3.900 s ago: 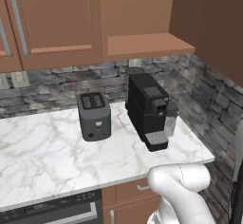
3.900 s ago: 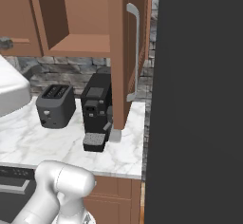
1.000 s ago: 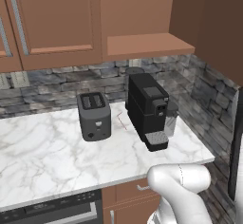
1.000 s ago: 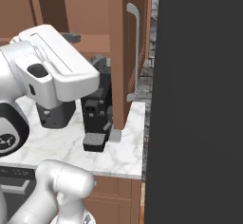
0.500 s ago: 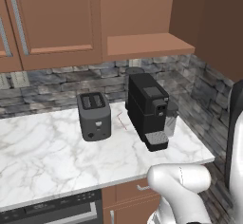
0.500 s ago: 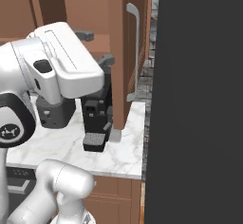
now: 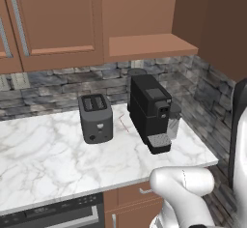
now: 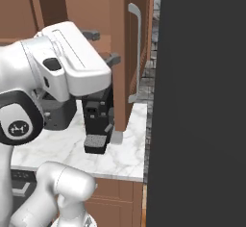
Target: Close all open cabinet doors.
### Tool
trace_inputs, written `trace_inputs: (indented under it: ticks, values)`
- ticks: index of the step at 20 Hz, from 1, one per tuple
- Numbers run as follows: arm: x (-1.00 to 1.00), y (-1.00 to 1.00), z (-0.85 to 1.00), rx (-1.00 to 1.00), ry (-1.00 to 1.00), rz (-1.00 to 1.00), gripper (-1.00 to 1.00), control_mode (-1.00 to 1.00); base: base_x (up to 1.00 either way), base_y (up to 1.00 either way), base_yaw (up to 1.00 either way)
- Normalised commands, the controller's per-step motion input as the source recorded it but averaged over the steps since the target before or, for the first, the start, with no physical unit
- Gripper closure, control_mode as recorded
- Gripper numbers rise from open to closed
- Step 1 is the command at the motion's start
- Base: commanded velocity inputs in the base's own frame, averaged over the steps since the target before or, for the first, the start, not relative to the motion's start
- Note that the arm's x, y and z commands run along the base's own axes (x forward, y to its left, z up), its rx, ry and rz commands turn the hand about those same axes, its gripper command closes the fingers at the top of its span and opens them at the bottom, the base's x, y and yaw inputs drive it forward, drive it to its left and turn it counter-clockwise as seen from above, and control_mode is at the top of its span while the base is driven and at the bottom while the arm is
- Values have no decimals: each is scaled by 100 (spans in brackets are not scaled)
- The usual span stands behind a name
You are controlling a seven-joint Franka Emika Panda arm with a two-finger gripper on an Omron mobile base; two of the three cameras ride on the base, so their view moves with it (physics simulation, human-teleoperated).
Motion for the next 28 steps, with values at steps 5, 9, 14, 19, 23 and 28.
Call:
trace_inputs:
  ticks: [5,9,14,19,23,28]
  values:
    - [17,-15,-4,0,0,0,-100,-100,0,0,0]
    - [10,-22,-1,0,0,0,-100,-100,0,0,0]
    - [4,-14,0,1,0,1,-100,-100,0,0,0]
    - [1,-6,0,3,0,4,-100,-100,0,0,0]
    - [0,-4,-1,4,0,8,-100,-100,0,0,0]
    - [0,-2,-1,3,0,7,-100,-100,0,0,0]
